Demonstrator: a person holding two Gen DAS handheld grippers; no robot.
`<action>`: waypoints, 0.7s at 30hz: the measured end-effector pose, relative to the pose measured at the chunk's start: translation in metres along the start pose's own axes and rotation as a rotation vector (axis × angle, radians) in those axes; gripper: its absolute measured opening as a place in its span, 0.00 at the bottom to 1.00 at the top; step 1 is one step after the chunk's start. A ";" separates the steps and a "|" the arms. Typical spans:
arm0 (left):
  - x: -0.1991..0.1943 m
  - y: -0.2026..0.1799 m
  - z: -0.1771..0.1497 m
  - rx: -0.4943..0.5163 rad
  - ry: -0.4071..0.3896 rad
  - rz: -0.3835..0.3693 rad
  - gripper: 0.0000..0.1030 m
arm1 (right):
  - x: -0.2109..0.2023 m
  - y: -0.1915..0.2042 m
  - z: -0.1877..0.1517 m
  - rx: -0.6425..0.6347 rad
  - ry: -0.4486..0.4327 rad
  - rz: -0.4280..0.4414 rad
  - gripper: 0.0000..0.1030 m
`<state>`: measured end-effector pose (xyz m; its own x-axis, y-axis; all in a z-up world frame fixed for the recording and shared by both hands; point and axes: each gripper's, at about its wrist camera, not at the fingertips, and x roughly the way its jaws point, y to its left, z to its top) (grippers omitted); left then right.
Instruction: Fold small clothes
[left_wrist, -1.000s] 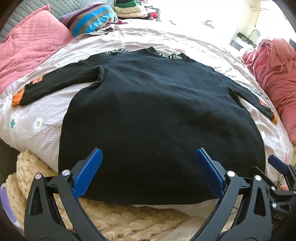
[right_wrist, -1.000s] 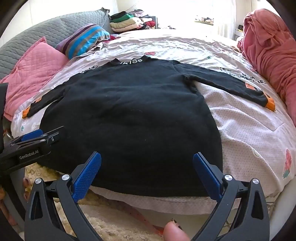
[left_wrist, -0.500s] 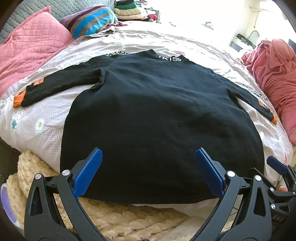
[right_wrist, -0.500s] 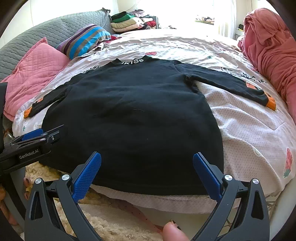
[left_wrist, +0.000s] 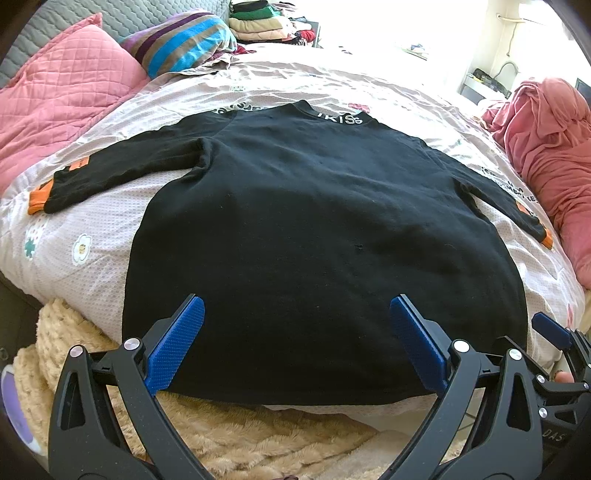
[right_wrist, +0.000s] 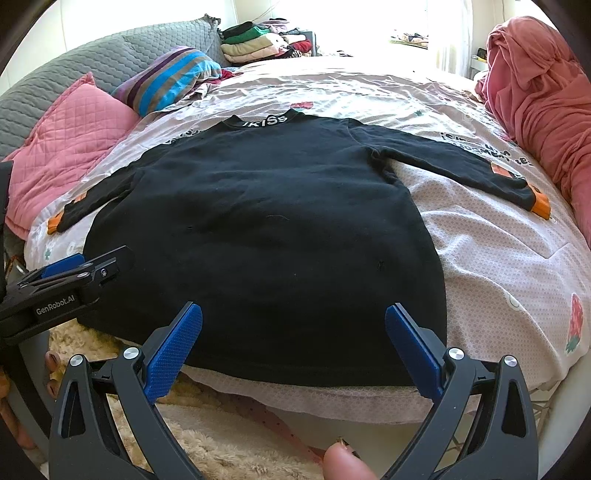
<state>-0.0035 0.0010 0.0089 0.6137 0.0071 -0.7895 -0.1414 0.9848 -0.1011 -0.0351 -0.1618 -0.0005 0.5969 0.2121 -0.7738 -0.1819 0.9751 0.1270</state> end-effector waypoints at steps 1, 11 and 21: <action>0.000 0.000 0.000 0.000 0.001 0.001 0.92 | 0.000 0.000 0.000 0.002 0.000 -0.001 0.96; -0.001 0.000 0.000 0.000 -0.001 0.002 0.92 | -0.001 -0.001 0.000 0.003 0.000 0.002 0.96; -0.002 0.001 0.001 -0.001 -0.003 0.003 0.92 | 0.000 0.000 0.000 0.003 0.001 0.002 0.96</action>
<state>-0.0040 0.0017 0.0104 0.6155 0.0103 -0.7881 -0.1442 0.9845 -0.0997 -0.0347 -0.1621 -0.0003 0.5959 0.2144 -0.7739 -0.1810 0.9748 0.1306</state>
